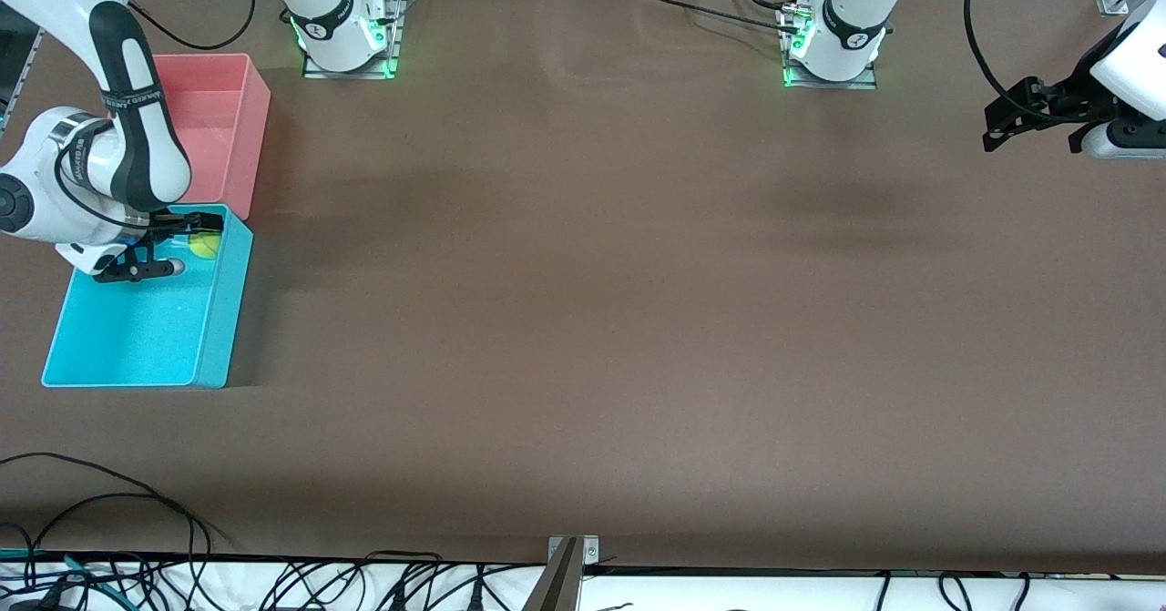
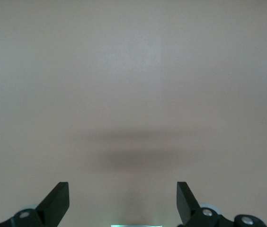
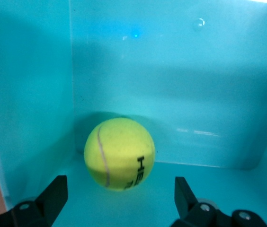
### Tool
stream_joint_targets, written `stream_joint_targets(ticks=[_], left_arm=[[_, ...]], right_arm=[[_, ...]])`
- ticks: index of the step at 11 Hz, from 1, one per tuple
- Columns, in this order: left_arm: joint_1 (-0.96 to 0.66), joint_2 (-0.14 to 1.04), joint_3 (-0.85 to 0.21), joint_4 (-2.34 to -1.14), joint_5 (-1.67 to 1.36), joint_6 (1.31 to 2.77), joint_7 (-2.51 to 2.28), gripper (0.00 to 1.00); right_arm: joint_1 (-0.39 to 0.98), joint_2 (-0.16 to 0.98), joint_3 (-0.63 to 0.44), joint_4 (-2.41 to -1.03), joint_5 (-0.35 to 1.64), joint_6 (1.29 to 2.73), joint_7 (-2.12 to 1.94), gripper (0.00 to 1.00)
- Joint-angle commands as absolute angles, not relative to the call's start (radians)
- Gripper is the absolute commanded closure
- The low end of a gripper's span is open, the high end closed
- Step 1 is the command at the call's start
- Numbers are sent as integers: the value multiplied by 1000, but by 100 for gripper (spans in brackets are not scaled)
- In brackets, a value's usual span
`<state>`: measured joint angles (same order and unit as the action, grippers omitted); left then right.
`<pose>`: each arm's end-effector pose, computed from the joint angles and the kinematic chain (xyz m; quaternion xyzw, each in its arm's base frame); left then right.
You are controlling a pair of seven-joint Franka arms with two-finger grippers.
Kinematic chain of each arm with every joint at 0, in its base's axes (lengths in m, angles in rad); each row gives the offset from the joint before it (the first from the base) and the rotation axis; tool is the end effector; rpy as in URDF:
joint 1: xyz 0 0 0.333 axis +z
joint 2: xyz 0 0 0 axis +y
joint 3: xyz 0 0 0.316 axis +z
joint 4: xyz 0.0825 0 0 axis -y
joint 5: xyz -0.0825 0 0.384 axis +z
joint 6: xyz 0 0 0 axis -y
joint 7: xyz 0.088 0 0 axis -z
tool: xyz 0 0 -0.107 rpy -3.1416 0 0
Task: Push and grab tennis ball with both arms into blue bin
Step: 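Carry the ball with the right gripper into the blue bin, then open the right gripper to release the ball in the bin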
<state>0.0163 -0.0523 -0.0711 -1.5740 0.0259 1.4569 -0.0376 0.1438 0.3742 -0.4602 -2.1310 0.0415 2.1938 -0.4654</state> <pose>0.5256 -0.0269 0.6416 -0.9993 0.0074 0.0317 0.0162 0.5151 -0.1692 0.2289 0.9866 0.0620 -0.1503 0.0111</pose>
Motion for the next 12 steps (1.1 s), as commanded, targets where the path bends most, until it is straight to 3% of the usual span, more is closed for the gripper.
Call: stream_joint_targets(ticks=[1,6,8,12], left_arm=[[21,-35,-71,-1540,14,1436,-38,0],[21,-28,-69,-1539,14,1439,-40,0],[21,-28,-69,-1539,14,1439,-40,0],[21,-28,-71,-1539,14,1440,-41,0]], right_arm=[[143,345,-472,-2085,52,2119,-500,0],[153,339,-472,-1708,54,1768,-482,0],[143,348,-474,-1585,54,1746,-477,0],[149,334,-476,-1514,57,1720,-474,0]])
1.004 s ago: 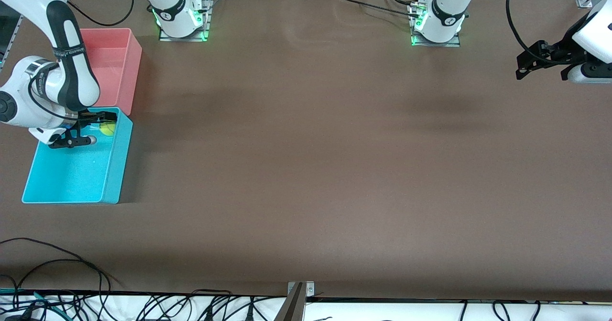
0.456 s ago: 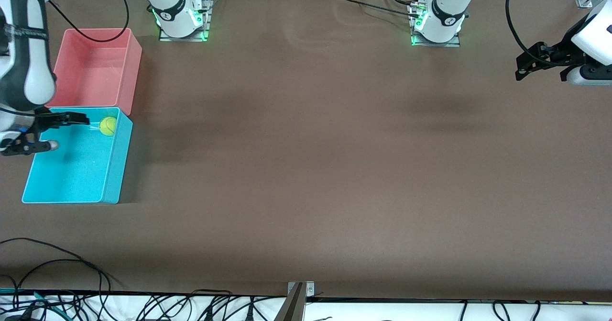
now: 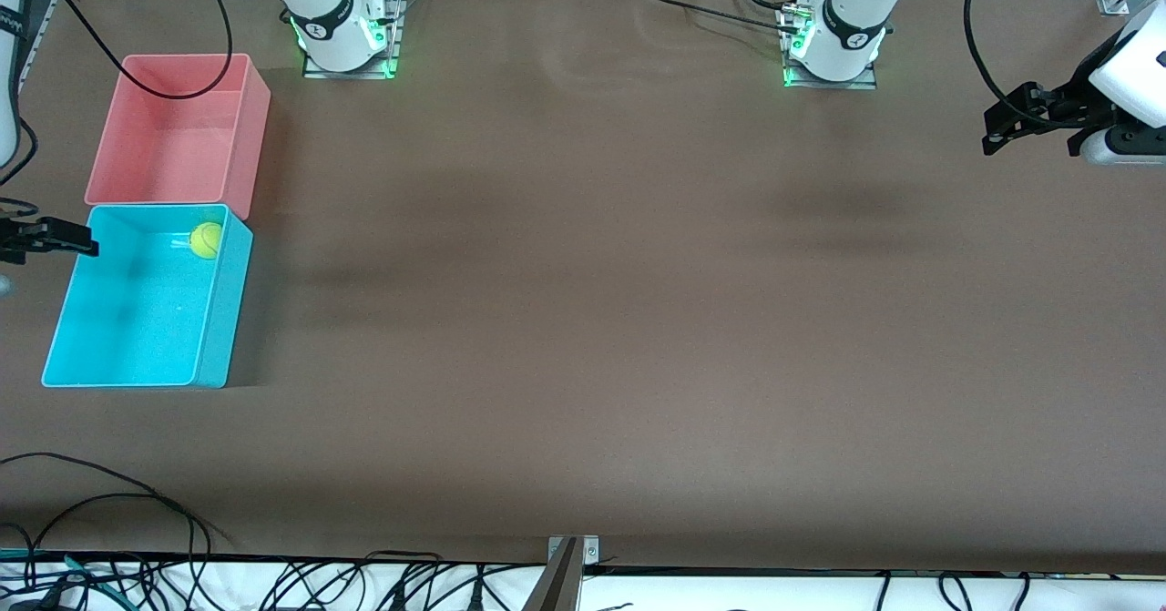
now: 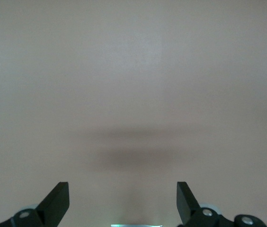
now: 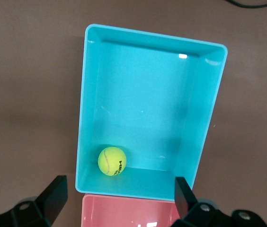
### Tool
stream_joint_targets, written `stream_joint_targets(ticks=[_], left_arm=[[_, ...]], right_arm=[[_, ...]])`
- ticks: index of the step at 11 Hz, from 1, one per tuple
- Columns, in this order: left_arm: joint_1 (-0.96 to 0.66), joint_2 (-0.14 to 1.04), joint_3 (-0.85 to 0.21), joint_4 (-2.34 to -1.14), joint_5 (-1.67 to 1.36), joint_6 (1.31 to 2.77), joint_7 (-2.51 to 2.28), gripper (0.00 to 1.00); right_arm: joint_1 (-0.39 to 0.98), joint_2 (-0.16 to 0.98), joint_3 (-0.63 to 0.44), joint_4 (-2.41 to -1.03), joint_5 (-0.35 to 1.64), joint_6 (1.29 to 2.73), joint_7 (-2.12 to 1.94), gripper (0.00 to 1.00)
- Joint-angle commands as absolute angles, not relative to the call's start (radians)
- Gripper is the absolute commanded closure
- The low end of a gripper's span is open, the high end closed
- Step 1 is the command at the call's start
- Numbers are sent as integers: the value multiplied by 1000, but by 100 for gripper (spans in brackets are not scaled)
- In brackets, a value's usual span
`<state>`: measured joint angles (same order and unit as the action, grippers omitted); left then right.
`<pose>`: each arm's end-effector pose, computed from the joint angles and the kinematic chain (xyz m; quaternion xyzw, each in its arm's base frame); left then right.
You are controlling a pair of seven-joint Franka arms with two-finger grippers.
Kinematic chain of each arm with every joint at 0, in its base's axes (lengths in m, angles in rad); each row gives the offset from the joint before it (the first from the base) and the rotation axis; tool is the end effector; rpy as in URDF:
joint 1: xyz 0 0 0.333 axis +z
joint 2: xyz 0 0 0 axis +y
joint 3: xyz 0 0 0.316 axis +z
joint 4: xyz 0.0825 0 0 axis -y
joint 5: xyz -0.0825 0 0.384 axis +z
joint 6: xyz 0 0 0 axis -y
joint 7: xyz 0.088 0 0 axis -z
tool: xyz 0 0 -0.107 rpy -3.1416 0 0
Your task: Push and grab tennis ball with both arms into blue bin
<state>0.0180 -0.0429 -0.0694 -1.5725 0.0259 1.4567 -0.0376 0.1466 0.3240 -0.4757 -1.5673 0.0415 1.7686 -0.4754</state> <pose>0.5286 -0.0250 0.6374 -0.9992 0.0058 0.0358 0.0160 0.6163 -0.1714 0.4665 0.9948 0.0754 -0.0608 0.0322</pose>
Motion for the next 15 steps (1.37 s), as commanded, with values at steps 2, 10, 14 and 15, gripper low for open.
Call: stream_joint_targets(ticks=[2,10,14,15], left_arm=[[20,-28,-71,-1539,14,1440,-43,0],[20,-28,-72,-1539,14,1440,-44,0],[20,-28,-72,-1539,14,1440,-44,0],[20,-28,-72,-1539,14,1440,-44,0]], right_arm=[[149,333,-462,-1453,57,1683,-453,0],[-72,223,-72,-1474,-21,1677,-100,0],[-74,48,-26,-1685,-11,1779,-55,0],[-74,4,-28,-1737,-11,1787,-58,0]])
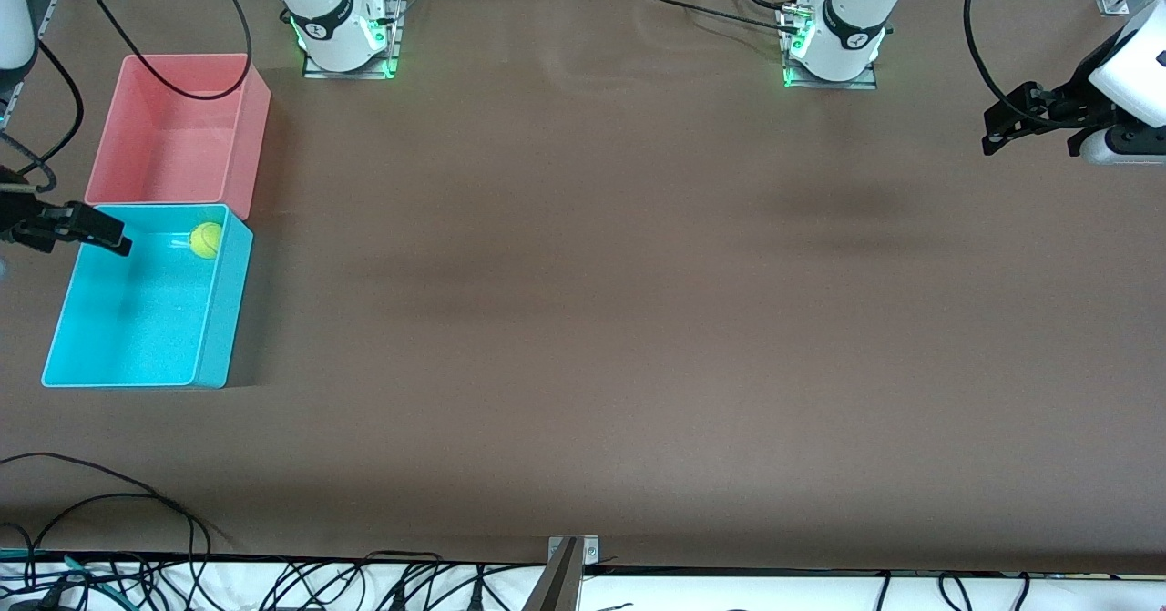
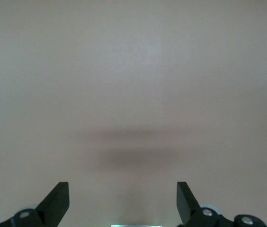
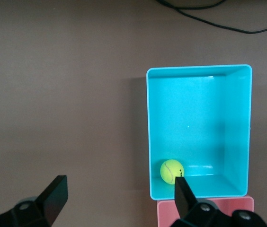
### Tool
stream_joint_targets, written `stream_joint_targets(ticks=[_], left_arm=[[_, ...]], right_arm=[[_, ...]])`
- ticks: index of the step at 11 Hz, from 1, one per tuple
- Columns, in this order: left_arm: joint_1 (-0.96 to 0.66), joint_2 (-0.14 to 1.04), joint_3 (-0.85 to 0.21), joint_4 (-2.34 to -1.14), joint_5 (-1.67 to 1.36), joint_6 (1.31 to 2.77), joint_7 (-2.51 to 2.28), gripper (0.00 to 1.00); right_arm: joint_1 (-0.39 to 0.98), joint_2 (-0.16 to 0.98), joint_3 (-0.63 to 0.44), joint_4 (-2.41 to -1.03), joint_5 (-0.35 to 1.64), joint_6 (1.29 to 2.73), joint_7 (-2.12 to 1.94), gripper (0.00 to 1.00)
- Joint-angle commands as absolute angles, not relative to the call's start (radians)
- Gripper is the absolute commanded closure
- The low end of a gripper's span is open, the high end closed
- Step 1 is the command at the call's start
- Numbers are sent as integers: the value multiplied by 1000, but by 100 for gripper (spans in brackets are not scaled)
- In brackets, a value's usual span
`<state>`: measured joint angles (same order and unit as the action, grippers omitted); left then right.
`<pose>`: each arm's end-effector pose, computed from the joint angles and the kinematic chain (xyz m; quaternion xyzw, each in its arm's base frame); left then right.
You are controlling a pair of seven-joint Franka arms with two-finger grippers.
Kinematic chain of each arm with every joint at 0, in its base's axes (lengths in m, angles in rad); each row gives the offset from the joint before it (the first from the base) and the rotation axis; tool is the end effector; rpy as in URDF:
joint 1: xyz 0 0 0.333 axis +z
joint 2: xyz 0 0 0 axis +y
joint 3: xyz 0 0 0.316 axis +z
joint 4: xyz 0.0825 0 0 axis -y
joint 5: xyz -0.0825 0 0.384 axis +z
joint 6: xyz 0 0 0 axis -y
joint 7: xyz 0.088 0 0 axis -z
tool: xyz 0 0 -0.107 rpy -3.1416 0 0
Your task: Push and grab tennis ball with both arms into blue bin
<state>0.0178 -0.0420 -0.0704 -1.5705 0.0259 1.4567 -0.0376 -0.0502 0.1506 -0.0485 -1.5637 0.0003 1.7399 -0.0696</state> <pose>0.5288 -0.0257 0.6378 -0.9992 0.0064 0.0353 0.0160 0.6087 -0.0583 0.5552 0.9998 -0.0143 0.0125 0.0046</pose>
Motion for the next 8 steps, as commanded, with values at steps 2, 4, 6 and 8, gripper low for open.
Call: stream_joint_targets(ticks=[2,4,6,8], left_arm=[[20,-28,-72,-1539,14,1440,-44,0],[20,-28,-72,-1540,14,1440,-46,0],[20,-28,-72,-1539,14,1440,-46,0],[18,-28,-74,-1539,14,1440,-48,0]], right_arm=[[-69,-12,-29,-1736,-9,1789,-43,0],[-54,-31,-34,-1738,12,1781,-40,0],[-34,-58,-37,-1746,11,1769,-41,0],[1,-63,-61,-1737,9,1727,-43,0]])
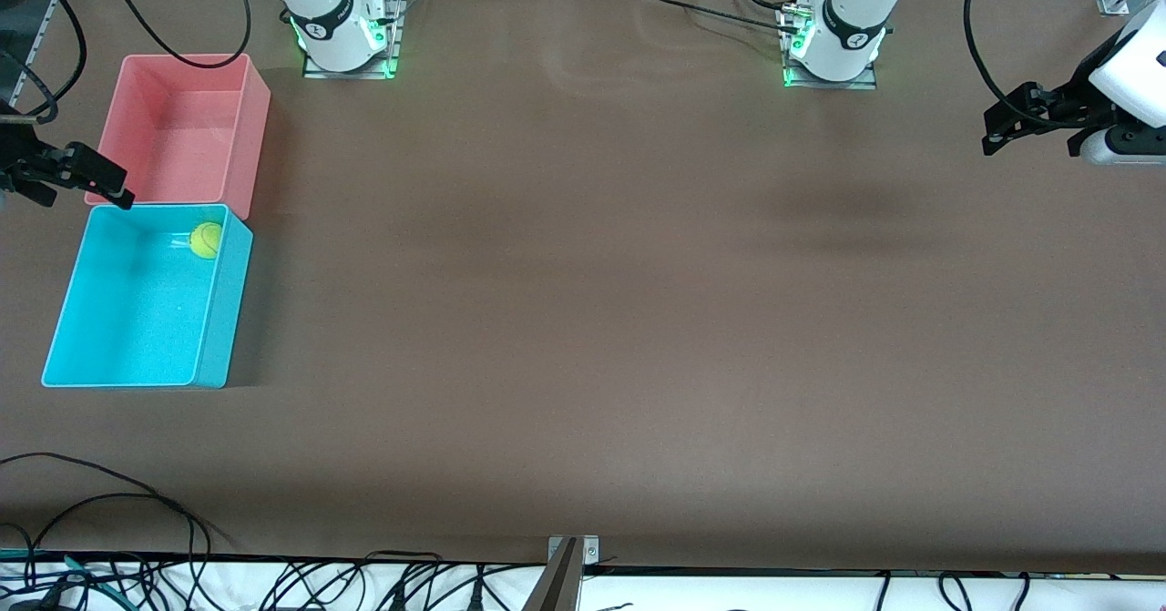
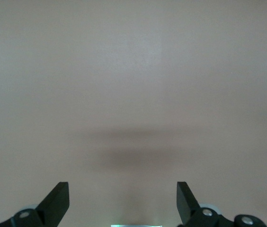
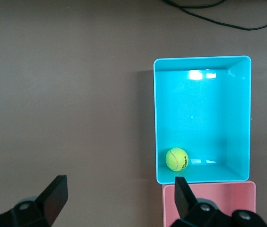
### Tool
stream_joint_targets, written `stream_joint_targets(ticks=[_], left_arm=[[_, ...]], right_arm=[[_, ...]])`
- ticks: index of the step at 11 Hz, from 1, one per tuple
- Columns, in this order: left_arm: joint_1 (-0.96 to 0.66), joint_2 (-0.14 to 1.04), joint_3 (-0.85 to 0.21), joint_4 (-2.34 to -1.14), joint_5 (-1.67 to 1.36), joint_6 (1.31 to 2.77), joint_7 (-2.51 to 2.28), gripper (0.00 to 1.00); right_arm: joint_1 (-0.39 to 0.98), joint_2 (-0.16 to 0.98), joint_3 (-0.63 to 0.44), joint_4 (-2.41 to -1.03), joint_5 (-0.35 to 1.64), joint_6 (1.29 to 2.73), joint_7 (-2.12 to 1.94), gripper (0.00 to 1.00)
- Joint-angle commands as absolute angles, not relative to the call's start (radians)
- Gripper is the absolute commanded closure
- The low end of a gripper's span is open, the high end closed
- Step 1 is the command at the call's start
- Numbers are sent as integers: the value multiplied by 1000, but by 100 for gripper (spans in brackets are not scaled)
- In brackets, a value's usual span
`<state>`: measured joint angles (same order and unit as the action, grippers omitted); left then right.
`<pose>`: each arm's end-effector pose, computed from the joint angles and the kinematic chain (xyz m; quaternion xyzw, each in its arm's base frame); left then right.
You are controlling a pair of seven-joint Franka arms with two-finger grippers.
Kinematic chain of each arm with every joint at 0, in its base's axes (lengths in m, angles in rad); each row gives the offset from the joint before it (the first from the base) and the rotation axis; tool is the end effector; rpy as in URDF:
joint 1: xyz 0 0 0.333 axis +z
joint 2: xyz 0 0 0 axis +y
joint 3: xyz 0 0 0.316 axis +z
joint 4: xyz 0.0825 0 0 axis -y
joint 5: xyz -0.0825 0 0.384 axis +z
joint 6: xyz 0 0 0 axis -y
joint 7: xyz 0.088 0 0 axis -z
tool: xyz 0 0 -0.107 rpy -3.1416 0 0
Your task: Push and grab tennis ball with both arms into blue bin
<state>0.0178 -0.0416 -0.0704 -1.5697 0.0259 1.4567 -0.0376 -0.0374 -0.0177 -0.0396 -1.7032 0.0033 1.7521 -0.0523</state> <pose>0.5290 -0.0257 0.6380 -0.9992 0.0064 0.0351 0.0160 0.5611 -0.0432 0.5875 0.9994 -0.0126 0.0333 0.0002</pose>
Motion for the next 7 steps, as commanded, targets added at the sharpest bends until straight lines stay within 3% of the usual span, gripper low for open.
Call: stream_joint_targets(ticks=[1,7], left_arm=[[20,-28,-74,-1539,14,1440,-48,0],[21,-28,-71,-1539,14,1440,-43,0]], right_arm=[[27,-63,-89,-1735,8,1726,-43,0],[34,-71,-94,-1730,5,1703,-43,0]])
